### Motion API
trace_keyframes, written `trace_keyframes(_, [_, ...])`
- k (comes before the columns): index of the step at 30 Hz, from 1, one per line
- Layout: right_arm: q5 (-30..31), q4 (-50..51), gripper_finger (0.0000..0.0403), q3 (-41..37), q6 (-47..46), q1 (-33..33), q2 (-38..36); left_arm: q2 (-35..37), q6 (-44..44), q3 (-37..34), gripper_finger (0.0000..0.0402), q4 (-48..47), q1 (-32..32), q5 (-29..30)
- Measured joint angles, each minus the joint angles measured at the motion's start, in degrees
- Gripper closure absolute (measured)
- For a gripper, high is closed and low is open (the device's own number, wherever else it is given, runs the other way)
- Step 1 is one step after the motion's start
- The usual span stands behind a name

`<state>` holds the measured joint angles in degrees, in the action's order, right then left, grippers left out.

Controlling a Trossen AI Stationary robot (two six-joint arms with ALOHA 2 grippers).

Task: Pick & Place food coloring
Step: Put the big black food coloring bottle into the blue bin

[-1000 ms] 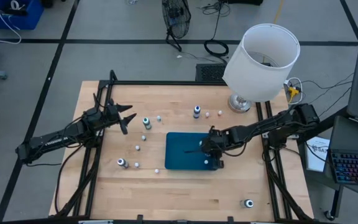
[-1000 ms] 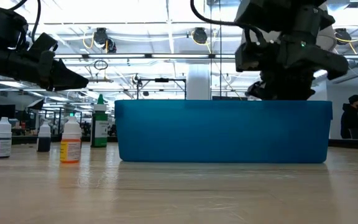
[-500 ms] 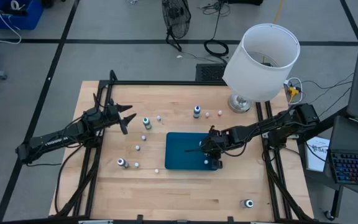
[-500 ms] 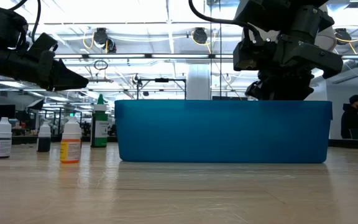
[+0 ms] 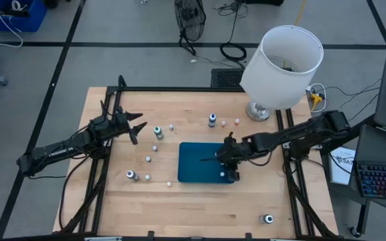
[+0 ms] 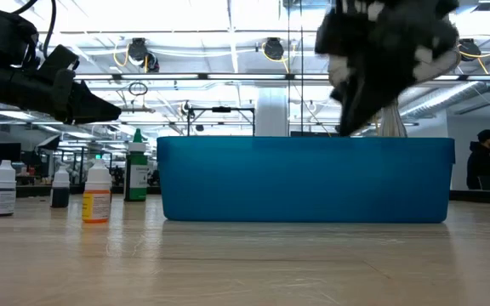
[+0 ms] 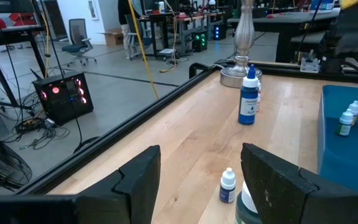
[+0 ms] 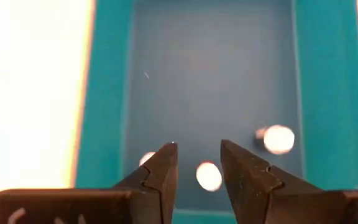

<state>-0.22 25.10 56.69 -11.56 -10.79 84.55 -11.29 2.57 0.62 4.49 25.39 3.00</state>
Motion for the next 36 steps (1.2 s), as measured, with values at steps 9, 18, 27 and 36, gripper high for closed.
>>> trace_keyframes(9, [-0.8, 5.5, 0.031, 6.0, -15.1, -12.4, -6.6, 0.0, 0.0, 0.0, 0.0176, 0.0, 0.0, 0.0])
trace_keyframes(18, [1.8, 43.8, 0.0397, 34.9, -40.6, -29.3, 10.5, 0.0, 0.0, 0.0, 0.0176, 0.0, 0.0, 0.0])
trace_keyframes(27, [-10.6, 63.5, 0.039, 40.9, -65.0, -34.8, 18.4, 0.0, 0.0, 0.0, 0.0176, 0.0, 0.0, 0.0])
trace_keyframes(36, [-11.3, 55.8, 0.0261, 34.9, -73.7, -36.2, 17.2, 0.0, 0.0, 0.0, 0.0176, 0.0, 0.0, 0.0])
